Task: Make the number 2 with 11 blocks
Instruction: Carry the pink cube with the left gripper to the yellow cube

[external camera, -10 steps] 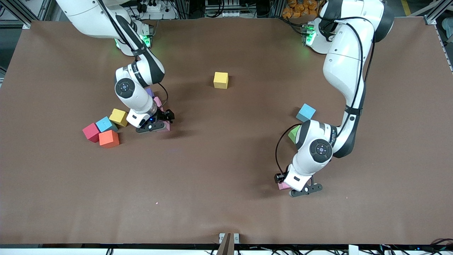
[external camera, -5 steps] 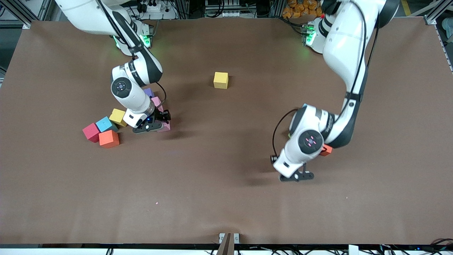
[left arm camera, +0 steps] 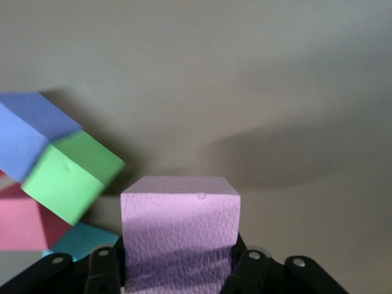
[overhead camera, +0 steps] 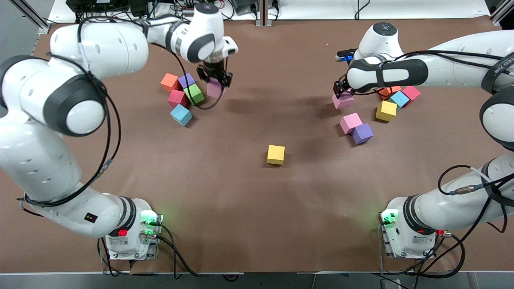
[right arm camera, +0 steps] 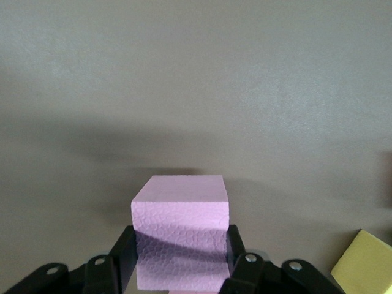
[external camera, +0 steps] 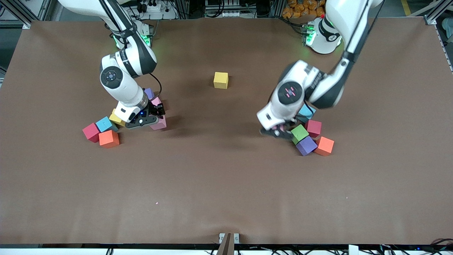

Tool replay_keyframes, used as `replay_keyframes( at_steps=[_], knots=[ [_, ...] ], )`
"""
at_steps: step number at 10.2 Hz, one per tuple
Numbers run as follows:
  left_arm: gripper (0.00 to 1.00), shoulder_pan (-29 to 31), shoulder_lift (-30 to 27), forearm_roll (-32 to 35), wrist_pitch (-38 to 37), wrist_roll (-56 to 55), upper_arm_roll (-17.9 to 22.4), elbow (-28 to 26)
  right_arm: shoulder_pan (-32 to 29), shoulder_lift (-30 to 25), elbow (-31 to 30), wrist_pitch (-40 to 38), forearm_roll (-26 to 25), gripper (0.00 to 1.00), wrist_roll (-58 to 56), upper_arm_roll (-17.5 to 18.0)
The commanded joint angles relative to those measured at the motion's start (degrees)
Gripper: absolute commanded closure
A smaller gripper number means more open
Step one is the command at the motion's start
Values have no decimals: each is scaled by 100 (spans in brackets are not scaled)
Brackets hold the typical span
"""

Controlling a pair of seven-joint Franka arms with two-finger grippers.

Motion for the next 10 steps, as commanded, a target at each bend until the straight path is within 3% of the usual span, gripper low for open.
replay_keyframes(
  at_steps=[1,4,6,8,10],
  knots=[
    [67,35,-701,326,516,158,-507,-1211,-108,-105,-69,-25,39,40,-218,56],
    [67,26,-1063,327,858,939,-999,-2003,-144,-166,-61,-51,39,46,-263,56],
    [67,35,-1388,327,1866,1572,-1176,-2846,-222,-289,-52,-199,39,46,-411,56],
    [67,-26,-1310,327,2090,1723,-1518,-2946,-231,-351,-8,-314,30,46,-430,56],
    [71,-36,-1187,310,2135,2432,-1537,-2929,-179,-622,45,-752,39,46,-735,56]
  ],
)
